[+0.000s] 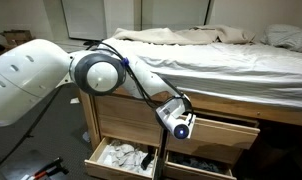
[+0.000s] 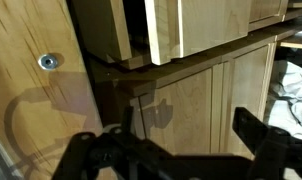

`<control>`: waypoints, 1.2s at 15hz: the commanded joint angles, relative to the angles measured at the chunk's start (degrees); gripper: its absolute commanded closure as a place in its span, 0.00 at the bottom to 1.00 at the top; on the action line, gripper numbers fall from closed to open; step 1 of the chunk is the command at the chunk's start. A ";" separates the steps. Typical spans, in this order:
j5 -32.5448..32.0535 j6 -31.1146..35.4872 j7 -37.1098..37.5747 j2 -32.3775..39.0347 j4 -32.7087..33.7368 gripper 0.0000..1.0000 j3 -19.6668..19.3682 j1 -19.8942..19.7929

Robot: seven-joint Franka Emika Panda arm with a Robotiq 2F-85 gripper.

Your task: Open the top most drawer on the right

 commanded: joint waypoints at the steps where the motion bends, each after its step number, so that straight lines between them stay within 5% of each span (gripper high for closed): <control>1: 3.63 4.49 -5.78 2.07 3.40 0.00 1.67 -0.60; 5: 14.54 4.42 -19.23 5.11 10.24 0.00 4.08 -2.46; 6: 9.69 4.43 -13.90 2.68 5.96 0.00 3.43 -1.60; 12: 9.64 4.39 -14.01 3.11 6.69 0.00 3.76 -1.73; 18: 9.00 23.17 -8.38 17.47 22.48 0.00 5.71 3.81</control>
